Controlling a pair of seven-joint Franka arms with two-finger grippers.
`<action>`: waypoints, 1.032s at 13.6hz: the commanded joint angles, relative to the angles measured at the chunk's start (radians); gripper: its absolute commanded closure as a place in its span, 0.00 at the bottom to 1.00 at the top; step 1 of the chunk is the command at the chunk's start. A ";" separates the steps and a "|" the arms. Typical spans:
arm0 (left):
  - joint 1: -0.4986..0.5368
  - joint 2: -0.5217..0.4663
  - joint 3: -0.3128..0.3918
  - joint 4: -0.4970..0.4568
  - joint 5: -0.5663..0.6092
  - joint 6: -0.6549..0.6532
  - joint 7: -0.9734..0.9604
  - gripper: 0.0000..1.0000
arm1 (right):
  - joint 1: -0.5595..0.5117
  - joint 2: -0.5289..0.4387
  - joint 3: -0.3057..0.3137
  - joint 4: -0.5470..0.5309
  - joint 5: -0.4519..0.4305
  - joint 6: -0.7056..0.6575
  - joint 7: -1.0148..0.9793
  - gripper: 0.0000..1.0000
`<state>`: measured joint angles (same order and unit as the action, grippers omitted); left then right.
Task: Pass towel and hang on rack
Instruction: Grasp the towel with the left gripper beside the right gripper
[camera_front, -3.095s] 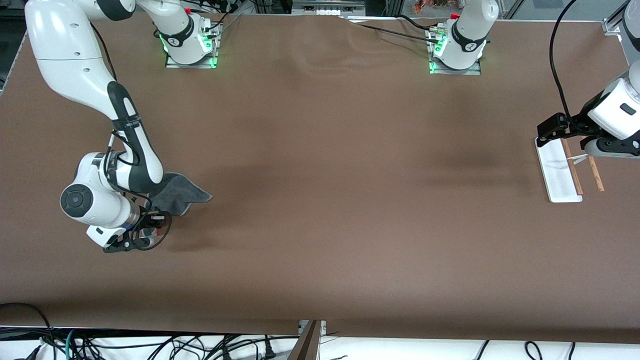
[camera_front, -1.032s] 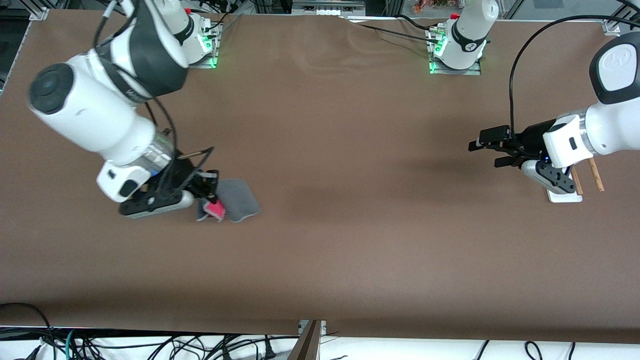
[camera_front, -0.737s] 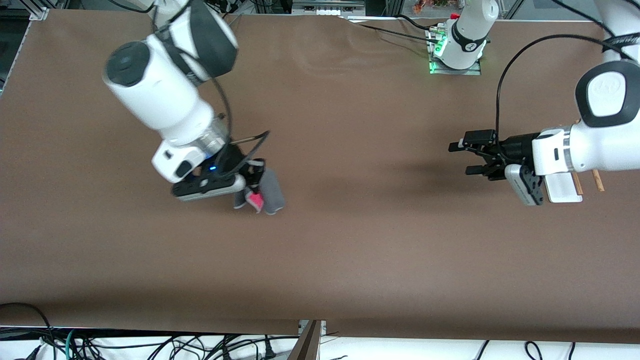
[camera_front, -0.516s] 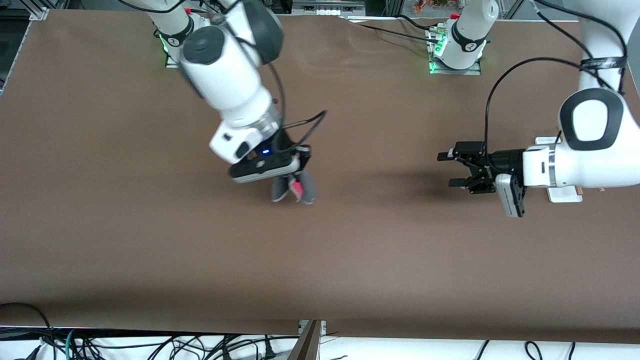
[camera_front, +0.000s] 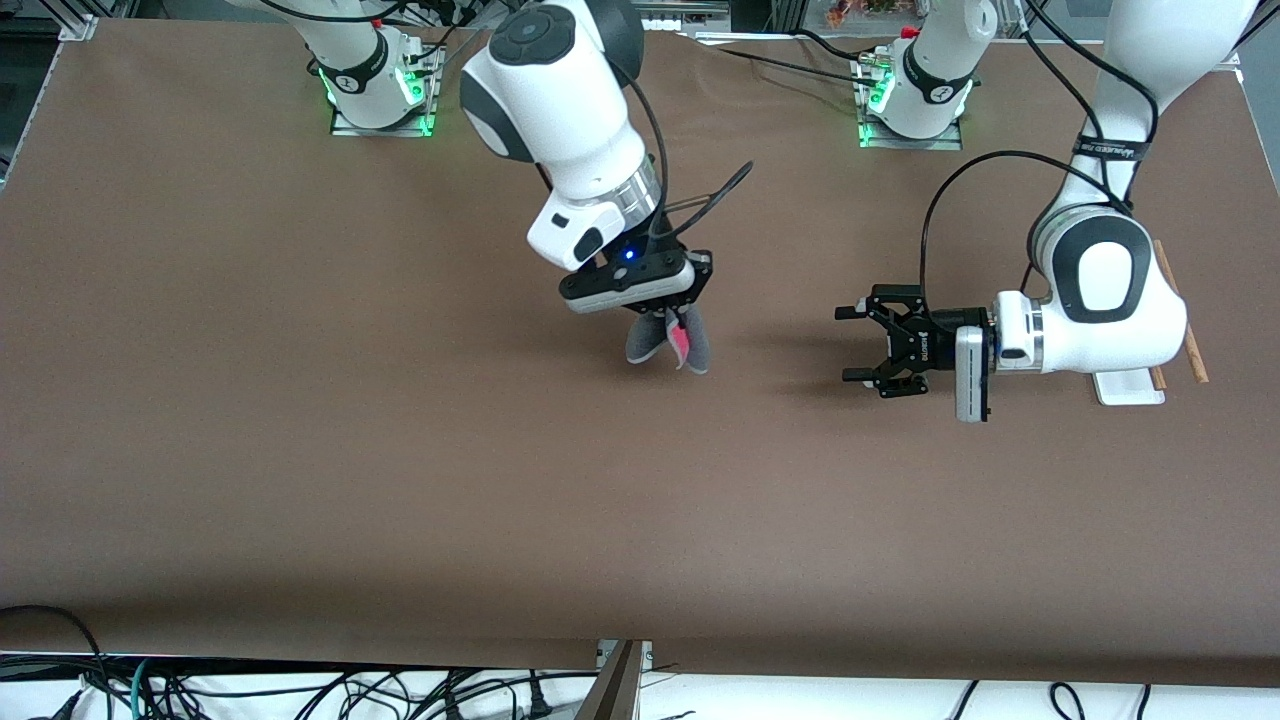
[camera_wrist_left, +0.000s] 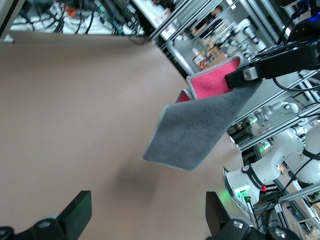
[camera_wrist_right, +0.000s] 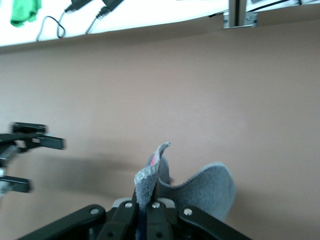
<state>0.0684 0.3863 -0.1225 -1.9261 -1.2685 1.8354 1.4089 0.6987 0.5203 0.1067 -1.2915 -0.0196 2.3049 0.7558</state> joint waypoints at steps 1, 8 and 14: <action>-0.004 0.041 -0.006 -0.017 -0.095 0.011 0.148 0.00 | 0.036 0.015 -0.008 0.031 -0.016 0.033 0.045 1.00; -0.018 0.051 -0.127 -0.040 -0.229 0.102 0.173 0.00 | 0.081 0.015 -0.008 0.034 -0.016 0.070 0.068 1.00; -0.004 0.045 -0.193 -0.119 -0.347 0.078 0.260 0.00 | 0.081 0.015 -0.008 0.034 -0.016 0.082 0.073 1.00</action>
<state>0.0469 0.4473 -0.3039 -1.9969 -1.5784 1.9271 1.6015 0.7680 0.5206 0.1058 -1.2887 -0.0196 2.3841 0.8061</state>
